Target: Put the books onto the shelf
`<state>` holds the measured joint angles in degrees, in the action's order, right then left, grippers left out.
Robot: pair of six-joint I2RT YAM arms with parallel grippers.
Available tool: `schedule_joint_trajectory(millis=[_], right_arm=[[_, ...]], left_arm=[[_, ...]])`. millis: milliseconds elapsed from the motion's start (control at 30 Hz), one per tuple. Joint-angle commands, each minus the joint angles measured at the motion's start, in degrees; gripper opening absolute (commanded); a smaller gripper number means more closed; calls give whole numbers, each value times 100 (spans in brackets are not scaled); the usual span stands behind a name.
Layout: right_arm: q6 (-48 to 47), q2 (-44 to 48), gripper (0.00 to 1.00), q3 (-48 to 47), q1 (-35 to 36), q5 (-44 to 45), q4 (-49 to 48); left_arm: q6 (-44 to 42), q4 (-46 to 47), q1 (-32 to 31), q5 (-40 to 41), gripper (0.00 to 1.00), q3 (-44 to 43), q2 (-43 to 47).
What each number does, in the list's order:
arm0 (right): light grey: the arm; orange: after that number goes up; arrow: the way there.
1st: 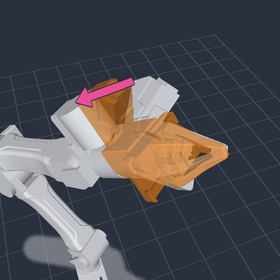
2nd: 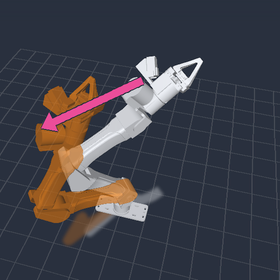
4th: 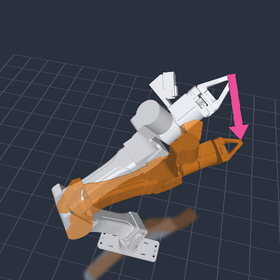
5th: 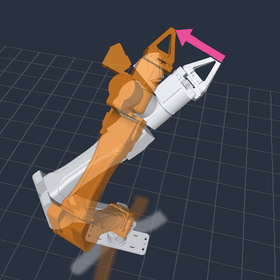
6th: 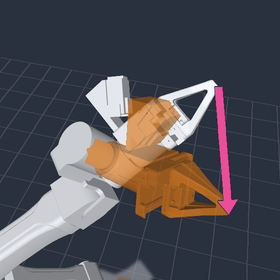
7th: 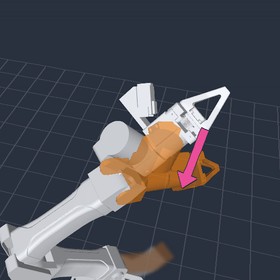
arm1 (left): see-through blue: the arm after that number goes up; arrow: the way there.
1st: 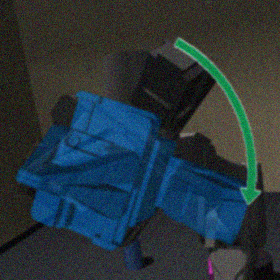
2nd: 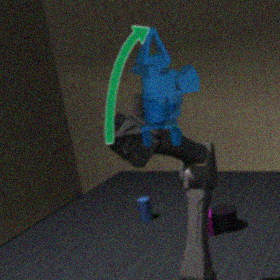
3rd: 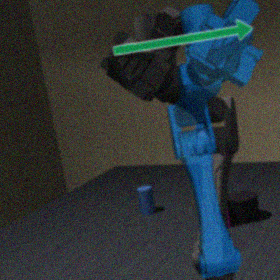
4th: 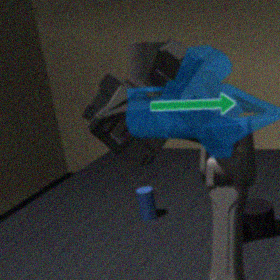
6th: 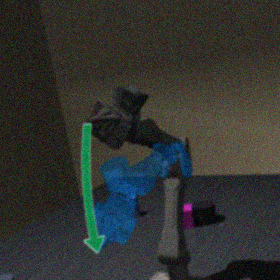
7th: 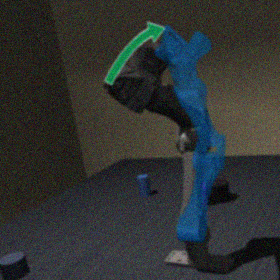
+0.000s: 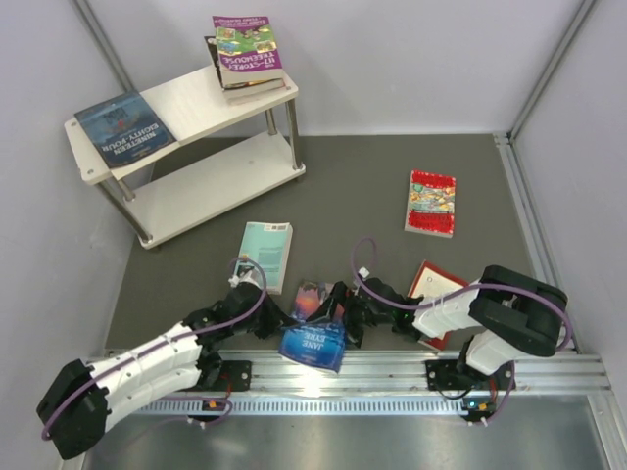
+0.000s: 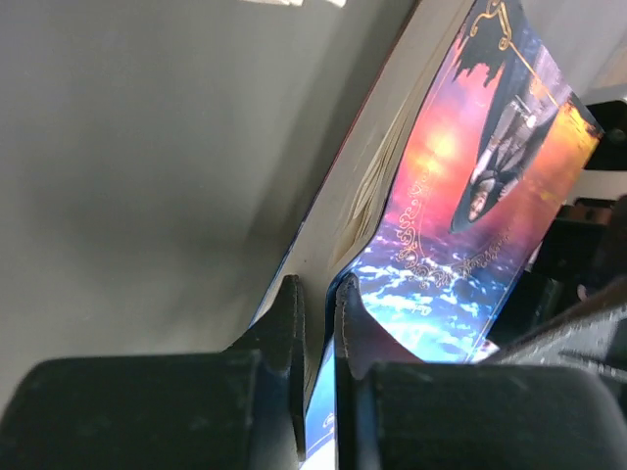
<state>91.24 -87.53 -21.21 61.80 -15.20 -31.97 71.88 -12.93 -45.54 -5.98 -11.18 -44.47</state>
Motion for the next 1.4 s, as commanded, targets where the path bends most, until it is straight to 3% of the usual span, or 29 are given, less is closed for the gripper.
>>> schedule_joint_trajectory(millis=[0, 100, 133, 167, 200, 233, 300, 333, 367, 433, 467, 633, 767, 933, 1133, 1367], right_arm=[[-45, -248, 95, 100, 165, 615, -214], [-203, 102, 77, -14, 174, 659, 320], [-273, 235, 67, -119, 174, 737, 575], [-465, 384, 44, -207, 183, 790, 1247], [-597, 673, 34, -304, 175, 852, 1637], [-729, 815, 15, -557, 174, 983, 1998], [-1221, 1174, 0, -987, 174, 1089, 2948], [-1527, 1290, 0, -1129, 174, 1133, 3177], [-1661, 1517, 0, -1270, 174, 1142, 3614], [-1863, 1782, 0, -1612, 174, 1099, 3898], [-2030, 1913, 0, -1710, 174, 1072, 4056], [-2155, 2757, 0, -2211, 148, 905, 4242], [-1900, 3267, 0, -2353, 61, 730, 3770], [-769, 3567, 0, -2001, -580, 168, 1822], [278, 3111, 0, -1974, -1231, -589, -209], [1052, 2890, 0, -1492, -1451, -493, -1864]], left_arm=[[652, 468, -131, -317, 0, 380, 52], [582, -93, -131, -167, 0, 196, 324], [564, -209, -131, -149, 0, 160, 377], [564, -332, -131, -71, 0, 56, 482], [573, -638, -131, -27, 0, 2, 518], [556, -763, -131, 9, 0, -59, 605], [364, -1209, -131, 158, 8, -321, 658], [275, -1403, -122, 245, 19, -454, 720], [170, -1553, -122, 368, 42, -751, 764], [-137, -1895, -122, 466, 61, -1051, 851], [-217, -1976, -131, 527, 98, -1349, 887], [-499, -2205, -122, 844, 98, -2133, 1194], [-315, -1470, -122, 660, 98, -2249, 1362], [-340, -1203, -122, 466, 98, -2476, 1073], [-841, -957, -104, 299, 98, -3258, 212], [-702, -597, 132, 106, 83, -3962, -45]])
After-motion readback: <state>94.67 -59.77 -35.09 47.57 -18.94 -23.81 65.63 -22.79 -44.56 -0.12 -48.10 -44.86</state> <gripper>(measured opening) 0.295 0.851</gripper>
